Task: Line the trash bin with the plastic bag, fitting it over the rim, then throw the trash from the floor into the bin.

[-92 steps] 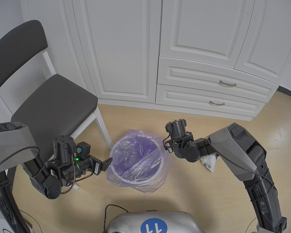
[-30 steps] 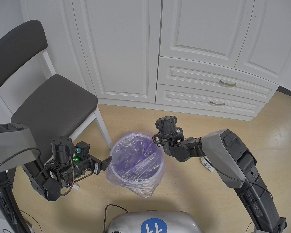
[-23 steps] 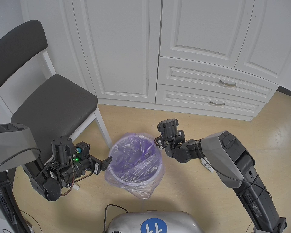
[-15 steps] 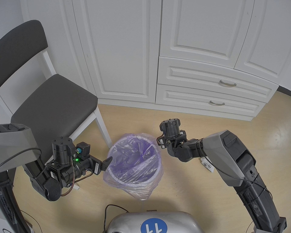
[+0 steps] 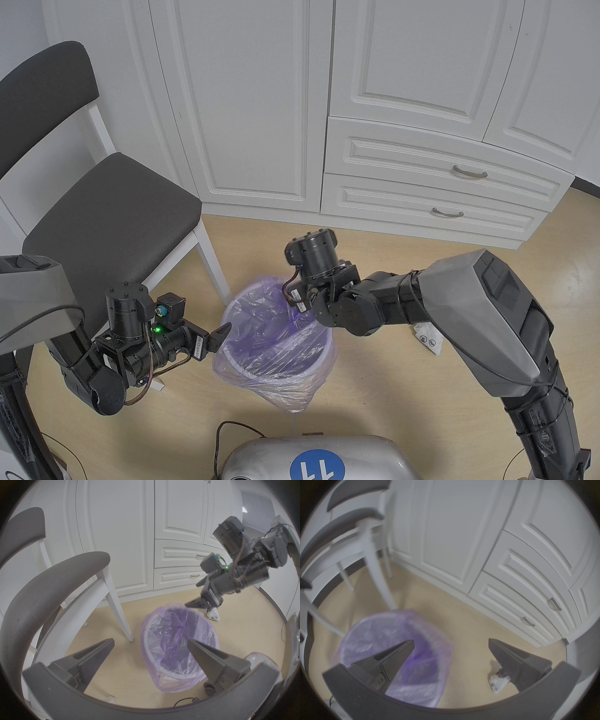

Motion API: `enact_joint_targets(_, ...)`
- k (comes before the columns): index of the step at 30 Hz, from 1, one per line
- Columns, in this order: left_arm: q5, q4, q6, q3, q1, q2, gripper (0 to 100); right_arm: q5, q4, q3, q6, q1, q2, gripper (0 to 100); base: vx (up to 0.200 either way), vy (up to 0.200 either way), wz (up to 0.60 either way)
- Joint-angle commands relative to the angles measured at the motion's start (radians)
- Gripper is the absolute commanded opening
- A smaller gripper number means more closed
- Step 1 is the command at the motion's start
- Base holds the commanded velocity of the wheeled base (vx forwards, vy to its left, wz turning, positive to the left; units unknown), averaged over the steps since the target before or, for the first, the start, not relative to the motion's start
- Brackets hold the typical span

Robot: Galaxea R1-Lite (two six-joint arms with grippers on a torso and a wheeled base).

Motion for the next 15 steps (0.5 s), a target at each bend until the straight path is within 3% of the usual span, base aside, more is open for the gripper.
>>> enact_joint_targets(1,-0.003,-0.035,0.002,0.023,-0.004,-0.002,100,0.009,0.108,0.025,-0.008,0.066,-0.043,100,0.000,0.000,0.00)
enact_joint_targets(3,-0.009,-0.060,0.003,0.030,-0.006,0.005,100,0.037,0.158,0.022,-0.007,0.073,-0.047,100,0.000,0.000,0.00)
enact_joint_targets(8,-0.118,-0.115,0.003,0.059,0.005,0.012,100,0.281,0.207,0.019,-0.016,0.072,-0.066,100,0.000,0.000,0.00)
enact_joint_targets(15,-0.176,-0.195,0.002,0.085,0.019,0.032,100,0.486,0.275,0.001,-0.094,0.041,-0.066,100,0.000,0.000,0.00)
